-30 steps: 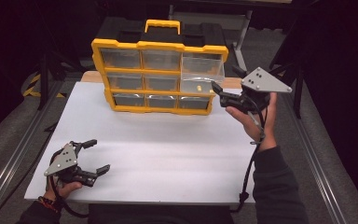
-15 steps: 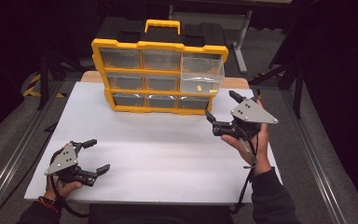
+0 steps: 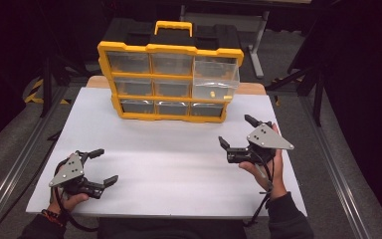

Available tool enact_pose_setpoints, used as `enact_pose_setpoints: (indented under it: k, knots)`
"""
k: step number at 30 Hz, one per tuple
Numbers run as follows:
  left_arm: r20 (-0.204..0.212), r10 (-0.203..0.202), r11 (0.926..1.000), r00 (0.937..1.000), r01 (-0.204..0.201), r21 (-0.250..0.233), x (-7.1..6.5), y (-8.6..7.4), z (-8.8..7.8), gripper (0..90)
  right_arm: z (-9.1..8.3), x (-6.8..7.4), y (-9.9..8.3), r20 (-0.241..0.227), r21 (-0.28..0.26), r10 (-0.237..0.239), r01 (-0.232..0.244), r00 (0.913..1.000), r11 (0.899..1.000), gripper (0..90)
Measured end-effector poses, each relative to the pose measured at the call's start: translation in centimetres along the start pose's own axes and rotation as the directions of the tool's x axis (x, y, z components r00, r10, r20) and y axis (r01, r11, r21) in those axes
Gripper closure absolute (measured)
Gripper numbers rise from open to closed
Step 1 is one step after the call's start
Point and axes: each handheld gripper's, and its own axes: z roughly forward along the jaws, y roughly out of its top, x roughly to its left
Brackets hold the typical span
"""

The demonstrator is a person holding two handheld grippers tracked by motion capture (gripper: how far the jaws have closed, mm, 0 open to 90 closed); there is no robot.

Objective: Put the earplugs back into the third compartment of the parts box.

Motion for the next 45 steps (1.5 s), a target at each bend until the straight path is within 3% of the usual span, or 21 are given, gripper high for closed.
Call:
enact_pose_setpoints:
  k: [9,19,21,22,26,28,33,45]
  knots:
    - [-0.005,-0.003,1.0,1.0,0.003,0.007,0.1,0.0,0.0,4.4,0.1,0.9,-3.9,-0.03,0.05,0.007,-0.006,0.9995,0.999,4.4]
    - [-0.021,-0.009,1.0,0.9997,0.009,-0.002,0.2,-0.1,0.0,4.3,-0.5,1.2,-9.2,-0.06,0.076,0.067,-0.062,0.996,0.995,5.1]
    - [-0.021,-0.012,0.9999,0.9997,0.012,0.007,0.3,-0.2,0.1,4.2,-0.4,1.3,-9.5,-0.063,0.079,0.068,-0.063,0.9957,0.995,5.1]
    - [-0.018,-0.01,0.9999,0.9998,0.011,0.012,0.4,-0.2,0.0,4.2,-0.3,1.4,-10.0,-0.054,0.097,0.043,-0.038,0.9976,0.995,5.3]
    - [-0.017,-0.012,0.9999,0.9998,0.012,0.004,0.3,-0.1,0.1,4.2,-0.2,1.8,-10.5,-0.068,0.112,0.042,-0.034,0.9968,0.993,5.4]
    - [-0.017,0.001,1.0,0.9998,-0.001,0.004,0.1,0.1,0.2,4.2,-0.3,2.0,-10.3,-0.066,0.101,0.017,-0.011,0.9977,0.995,5.8]
    - [-0.015,0.009,1.0,0.9998,-0.009,0.003,-0.2,0.1,0.0,4.1,-0.3,2.2,-10.1,-0.075,0.089,0.032,-0.025,0.9967,0.996,6.0]
    - [-0.013,0.006,1.0,0.9999,-0.006,-0.005,-0.1,0.1,-0.1,4.1,-0.1,2.5,-9.9,-0.06,0.092,0.004,0.002,0.9982,0.996,7.4]
